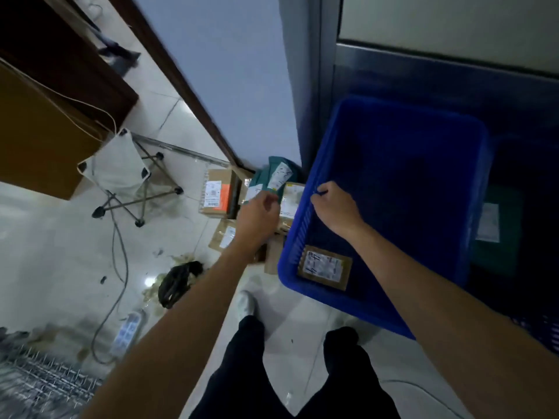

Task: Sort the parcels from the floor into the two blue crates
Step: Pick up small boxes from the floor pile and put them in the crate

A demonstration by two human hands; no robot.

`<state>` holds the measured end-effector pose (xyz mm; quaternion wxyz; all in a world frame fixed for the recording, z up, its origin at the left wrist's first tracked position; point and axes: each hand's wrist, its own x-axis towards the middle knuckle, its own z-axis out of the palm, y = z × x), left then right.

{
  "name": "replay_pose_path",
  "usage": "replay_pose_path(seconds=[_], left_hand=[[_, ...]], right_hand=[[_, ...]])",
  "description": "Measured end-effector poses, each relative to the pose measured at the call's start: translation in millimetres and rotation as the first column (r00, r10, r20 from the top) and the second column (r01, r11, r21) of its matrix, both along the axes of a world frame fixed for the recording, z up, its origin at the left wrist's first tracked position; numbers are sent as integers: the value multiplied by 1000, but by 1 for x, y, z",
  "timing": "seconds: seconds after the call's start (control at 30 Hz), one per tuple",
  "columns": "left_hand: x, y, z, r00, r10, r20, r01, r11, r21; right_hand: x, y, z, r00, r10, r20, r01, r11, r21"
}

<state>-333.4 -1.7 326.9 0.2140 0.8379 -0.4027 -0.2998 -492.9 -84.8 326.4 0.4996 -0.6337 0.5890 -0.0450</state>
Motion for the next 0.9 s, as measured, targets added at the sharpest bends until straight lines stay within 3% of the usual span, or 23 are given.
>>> replay_pose_path(seconds=[0.13,0.27,0.6,0.8,0.9], left_hand=[[77,21,-28,999,29,18,-30,995,100],[148,39,-96,998,-62,16,55,962,269],[292,73,-306,955,-284,-89,277,742,610],[346,80,-424,920,-386,-68,340,699,630],[355,78,-462,942,-328,-73,301,728,615]], right_hand=[[78,36,5,995,94,21,-95,995,15],[148,78,-43,989,145,7,-146,989,33],[253,129,-296,974,92,-205,-17,941,339],[261,137,-439,929,146,-341,3,916,401],[266,143,-478,923,126,-364,45,903,427]])
